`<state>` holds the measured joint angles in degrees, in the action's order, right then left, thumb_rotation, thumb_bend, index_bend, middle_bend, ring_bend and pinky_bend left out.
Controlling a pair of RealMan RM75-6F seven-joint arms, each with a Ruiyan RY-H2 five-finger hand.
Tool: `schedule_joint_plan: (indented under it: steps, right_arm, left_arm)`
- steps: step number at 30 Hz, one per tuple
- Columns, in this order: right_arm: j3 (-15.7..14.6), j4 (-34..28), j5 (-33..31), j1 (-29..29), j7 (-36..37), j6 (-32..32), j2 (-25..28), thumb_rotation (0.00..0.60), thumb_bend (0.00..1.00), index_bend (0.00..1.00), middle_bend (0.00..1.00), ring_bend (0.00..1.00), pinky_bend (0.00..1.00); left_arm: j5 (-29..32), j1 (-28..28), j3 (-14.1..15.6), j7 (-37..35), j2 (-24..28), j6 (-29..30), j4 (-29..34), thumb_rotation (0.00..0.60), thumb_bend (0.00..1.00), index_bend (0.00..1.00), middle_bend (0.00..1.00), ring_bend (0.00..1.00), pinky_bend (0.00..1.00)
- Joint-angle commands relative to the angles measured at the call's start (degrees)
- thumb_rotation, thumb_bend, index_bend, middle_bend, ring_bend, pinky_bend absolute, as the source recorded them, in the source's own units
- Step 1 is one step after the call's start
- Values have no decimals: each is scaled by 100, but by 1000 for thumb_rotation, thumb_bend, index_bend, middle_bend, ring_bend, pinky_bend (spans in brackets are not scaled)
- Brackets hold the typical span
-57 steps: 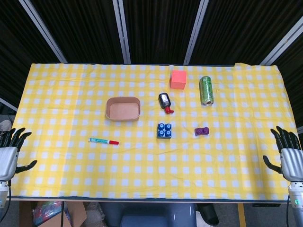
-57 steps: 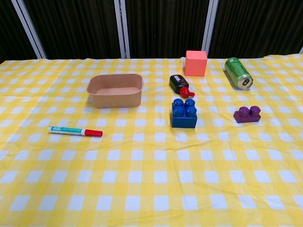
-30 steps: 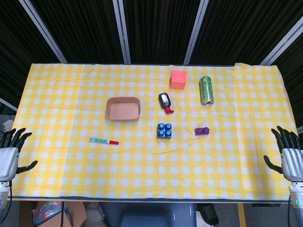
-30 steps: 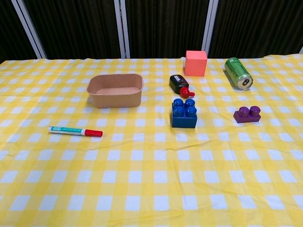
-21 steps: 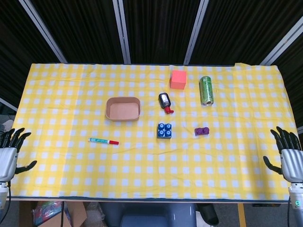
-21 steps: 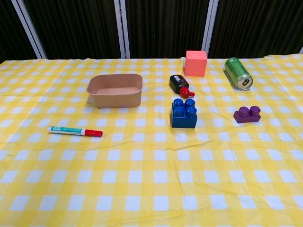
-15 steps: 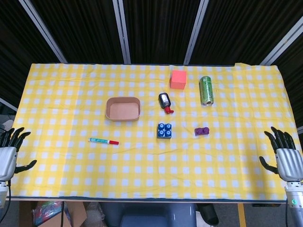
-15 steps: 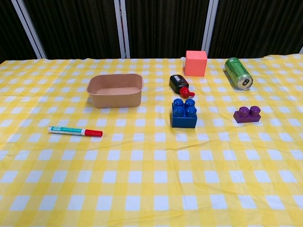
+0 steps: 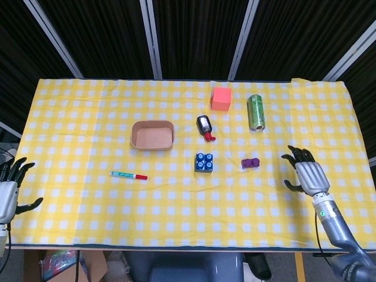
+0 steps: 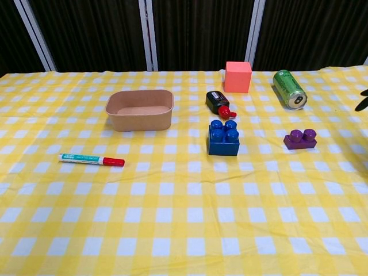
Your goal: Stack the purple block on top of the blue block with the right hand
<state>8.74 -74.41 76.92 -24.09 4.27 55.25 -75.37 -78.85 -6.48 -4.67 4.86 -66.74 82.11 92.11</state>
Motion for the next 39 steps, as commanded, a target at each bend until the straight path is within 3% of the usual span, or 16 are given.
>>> schedule_joint_plan:
  steps: [1, 13, 39]
  right_arm:
    - [103, 234, -231, -323, -181, -440, -279, 600, 373, 231, 0, 0, 0]
    - [115, 738, -528, -704, -420, -817, -772, 600, 374, 242, 0, 0, 0]
    - [164, 663, -920, -1195, -920, -1026, -1078, 600, 374, 316, 0, 0, 0]
  left_arm:
    - [49, 0, -13, 39, -13, -11, -10, 600, 182, 163, 66, 0, 52]
    - [144, -12, -36, 124, -37, -50, -20, 600, 182, 163, 66, 0, 52]
    - [257, -10, -81, 72, -22, -82, -61, 600, 182, 163, 66, 0, 52]
